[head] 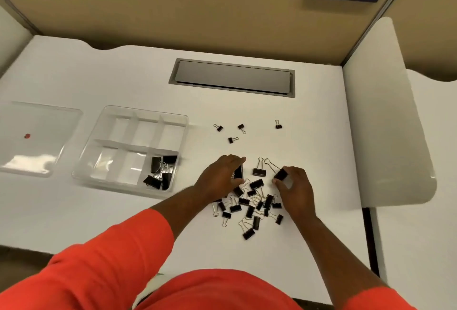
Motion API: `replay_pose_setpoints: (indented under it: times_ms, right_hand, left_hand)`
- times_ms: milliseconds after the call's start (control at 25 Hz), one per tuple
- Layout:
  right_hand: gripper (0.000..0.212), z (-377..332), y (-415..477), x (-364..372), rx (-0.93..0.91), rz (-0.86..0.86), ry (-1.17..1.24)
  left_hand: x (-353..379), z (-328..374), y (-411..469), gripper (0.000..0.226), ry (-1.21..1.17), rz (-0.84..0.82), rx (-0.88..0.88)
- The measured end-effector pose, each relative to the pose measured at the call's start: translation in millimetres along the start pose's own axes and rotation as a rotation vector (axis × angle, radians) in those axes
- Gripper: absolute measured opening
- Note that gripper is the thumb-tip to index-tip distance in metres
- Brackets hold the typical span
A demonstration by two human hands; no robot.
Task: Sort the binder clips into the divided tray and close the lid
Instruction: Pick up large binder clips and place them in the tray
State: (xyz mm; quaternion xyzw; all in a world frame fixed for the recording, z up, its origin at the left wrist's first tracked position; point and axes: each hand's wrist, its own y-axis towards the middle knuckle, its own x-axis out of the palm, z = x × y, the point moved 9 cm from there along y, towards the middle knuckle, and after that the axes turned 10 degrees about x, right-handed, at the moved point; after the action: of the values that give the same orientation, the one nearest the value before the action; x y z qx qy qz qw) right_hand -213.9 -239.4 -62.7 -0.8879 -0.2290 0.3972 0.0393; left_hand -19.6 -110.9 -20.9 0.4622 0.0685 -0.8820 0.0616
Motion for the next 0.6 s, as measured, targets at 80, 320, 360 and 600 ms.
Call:
replay_pose_setpoints:
  times_ms: [80, 320, 360, 600]
  right_hand:
    - [0.046, -18.5, -15.4, 6.0, -0.045, 0.019, 0.054]
    - [0.043, -79.8, -48.2, 36.6, -0.176, 0.037, 0.069]
    - [0.043, -87.8, -51.9, 43.9, -0.177, 0.024, 0.067]
    - [0.041, -132.6, -77.6, 88.6, -0.138, 0.007, 0.079]
  left_hand:
    - [-9.7, -6.0, -17.7, 0.065, 0.004, 0.027, -0.015]
    - [-40.7, -30.0, -63.1, 0.066, 0.013, 0.083, -0.018]
    - [-49.0, -36.0, -69.6, 0.066, 0.018, 0.101, -0.015]
    - [-98.1, -91.6, -114.3, 0.066, -0.018, 0.182, -0.025]
